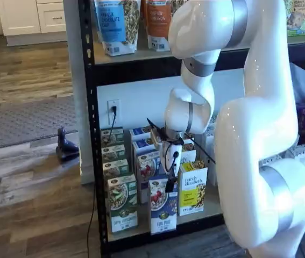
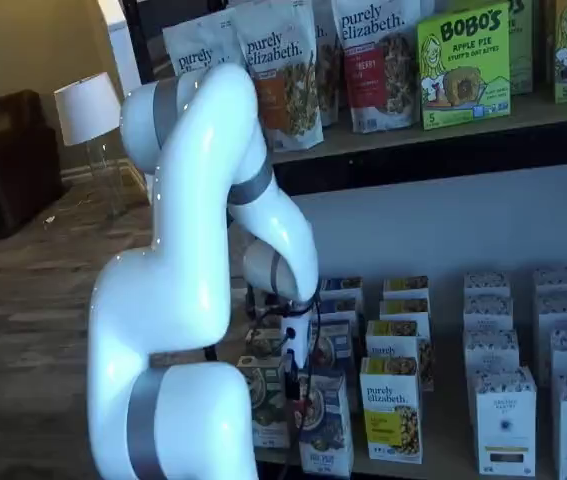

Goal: Pick up the blue and white box that is on the bottom shelf, the second box from the left

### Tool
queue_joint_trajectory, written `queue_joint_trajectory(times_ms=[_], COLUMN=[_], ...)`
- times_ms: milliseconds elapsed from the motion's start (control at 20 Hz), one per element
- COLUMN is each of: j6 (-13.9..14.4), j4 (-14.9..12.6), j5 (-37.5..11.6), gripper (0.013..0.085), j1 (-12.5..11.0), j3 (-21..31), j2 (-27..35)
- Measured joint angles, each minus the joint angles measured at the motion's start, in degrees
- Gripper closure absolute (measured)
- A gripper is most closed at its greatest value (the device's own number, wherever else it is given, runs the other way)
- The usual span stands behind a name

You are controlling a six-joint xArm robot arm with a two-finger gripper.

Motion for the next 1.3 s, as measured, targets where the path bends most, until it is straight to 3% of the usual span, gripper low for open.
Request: queue_joint_trajectory(times_ms=[50,100,200,350,750,1300], j6=[1.11,6.16,9.75,9.11,4.18,4.69], j4=[-1.20,-7.01,-11.16,-10.29,-4.42,-4.49], j5=[0.30,1.73,2.73,0.52,-3.29,-2.51], gripper=[0.0130,0.0130,0.0130,0.0130,0.0130,0.0130], j1=[-0.04,-0.34,-0.53,-0.24,0.33,0.64], j3=[-0.14,-1.09,-2.17,-2.00,-3.96,-9.83], j2=[0.05,0.51,1.35,1.98,4.75,9.49])
